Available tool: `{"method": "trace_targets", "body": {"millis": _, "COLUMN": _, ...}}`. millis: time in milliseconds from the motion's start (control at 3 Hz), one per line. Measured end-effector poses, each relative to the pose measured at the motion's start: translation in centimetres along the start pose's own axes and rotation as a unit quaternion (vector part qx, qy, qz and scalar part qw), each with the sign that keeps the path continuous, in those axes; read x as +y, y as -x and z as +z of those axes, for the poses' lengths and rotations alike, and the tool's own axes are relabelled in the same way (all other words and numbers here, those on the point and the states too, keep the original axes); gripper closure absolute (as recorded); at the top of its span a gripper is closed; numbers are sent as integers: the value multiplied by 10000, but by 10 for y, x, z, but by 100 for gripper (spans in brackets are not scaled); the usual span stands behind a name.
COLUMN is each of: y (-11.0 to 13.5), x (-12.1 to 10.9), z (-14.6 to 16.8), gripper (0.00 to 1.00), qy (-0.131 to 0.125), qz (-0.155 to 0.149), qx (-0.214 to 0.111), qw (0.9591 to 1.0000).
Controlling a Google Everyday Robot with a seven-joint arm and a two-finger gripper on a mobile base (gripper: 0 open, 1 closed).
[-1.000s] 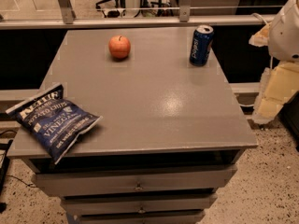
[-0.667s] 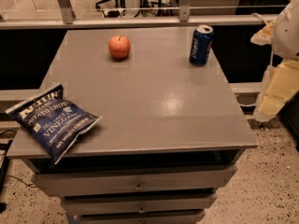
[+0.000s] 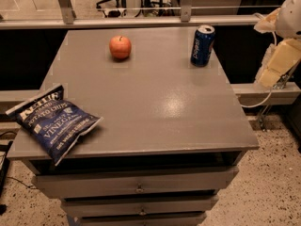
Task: Pick pepsi can
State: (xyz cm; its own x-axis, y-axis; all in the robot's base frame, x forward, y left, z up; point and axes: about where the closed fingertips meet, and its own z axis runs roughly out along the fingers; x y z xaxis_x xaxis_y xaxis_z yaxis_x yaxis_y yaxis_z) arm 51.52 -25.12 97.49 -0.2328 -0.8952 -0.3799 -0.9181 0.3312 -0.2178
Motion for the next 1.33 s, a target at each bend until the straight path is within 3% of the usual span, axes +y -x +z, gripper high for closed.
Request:
{"method": "trace_targets", "body": {"millis": 333, "y": -5, "x": -42, "z": 16, "gripper": 0, "qy": -23, "qz": 322, "qx": -372, "qw": 9988}}
{"method": "trace_targets", "body": {"millis": 667, "y": -6, "x": -85, "z": 41, "gripper": 0, "qy": -38, "qz": 934, "qx": -985, "qw": 9907}}
{"method": "trace_targets", "body": {"millis": 1000, "y": -1, "x": -108, "z": 61, "gripper": 0, "qy": -133, "qz": 1364, "qx": -1393, "qw": 9807}}
{"method": "trace_targets", "body": {"millis": 1333, "y": 13, "x": -129, "z": 82, "gripper": 0, "qy": -244, "qz": 1556, "qx": -1856, "qw": 9699}}
